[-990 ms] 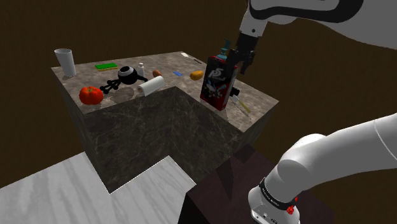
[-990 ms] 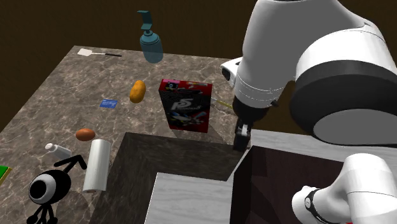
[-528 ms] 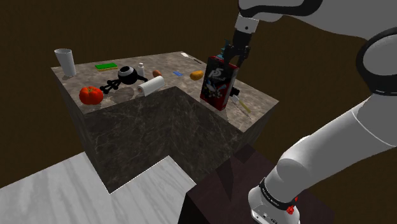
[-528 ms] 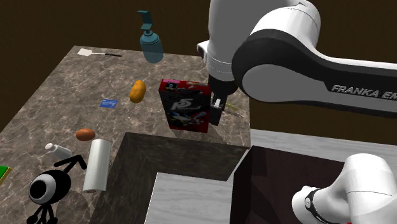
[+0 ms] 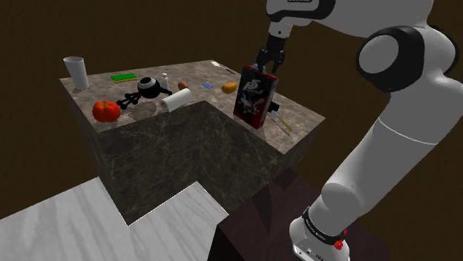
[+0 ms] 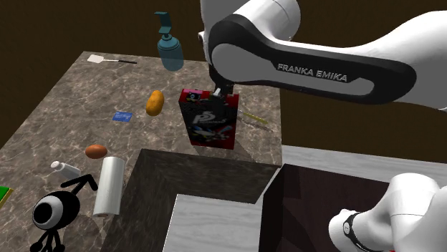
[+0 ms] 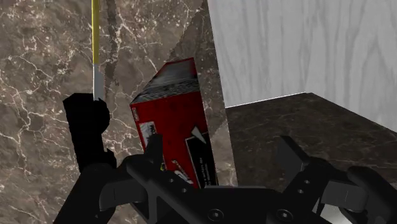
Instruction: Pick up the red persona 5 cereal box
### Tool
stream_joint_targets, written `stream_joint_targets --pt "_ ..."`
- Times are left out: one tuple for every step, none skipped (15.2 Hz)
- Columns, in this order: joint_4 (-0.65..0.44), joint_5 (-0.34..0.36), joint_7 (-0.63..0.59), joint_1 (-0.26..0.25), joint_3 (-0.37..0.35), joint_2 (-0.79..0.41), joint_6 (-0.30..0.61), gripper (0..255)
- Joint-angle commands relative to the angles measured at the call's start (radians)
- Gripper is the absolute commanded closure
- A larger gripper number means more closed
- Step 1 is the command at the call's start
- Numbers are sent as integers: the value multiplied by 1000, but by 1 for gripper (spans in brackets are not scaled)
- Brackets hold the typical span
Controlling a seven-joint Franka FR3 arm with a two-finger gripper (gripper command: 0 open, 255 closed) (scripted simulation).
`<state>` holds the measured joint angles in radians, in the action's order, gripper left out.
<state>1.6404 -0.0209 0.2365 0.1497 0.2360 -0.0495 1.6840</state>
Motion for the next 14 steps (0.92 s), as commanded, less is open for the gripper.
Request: stream_joint_targets --pt "-96 -12 22 16 13 -78 -17 0" --pt "-146 -20 32 26 19 -119 -25 0" --pt "-164 -23 35 30 20 -134 -28 0" --pt "-147 -22 35 29 20 -131 -14 0" --pt "-130 -22 35 29 19 -129 1 0" --pt "-114 -21 34 28 19 -127 15 0" --pt "-99 -21 34 28 19 -126 29 0" --pt "-84 -21 34 27 19 -125 42 0" --pt "-70 -21 34 27 18 -124 56 0" --pt "-47 -20 34 26 18 -123 78 0" --pt "-47 -20 34 26 18 -123 78 0" --pt "-47 -20 34 26 18 -123 78 0" --pt "-45 -20 35 27 18 -122 79 255" --pt "-42 -20 35 26 18 -119 79 255"
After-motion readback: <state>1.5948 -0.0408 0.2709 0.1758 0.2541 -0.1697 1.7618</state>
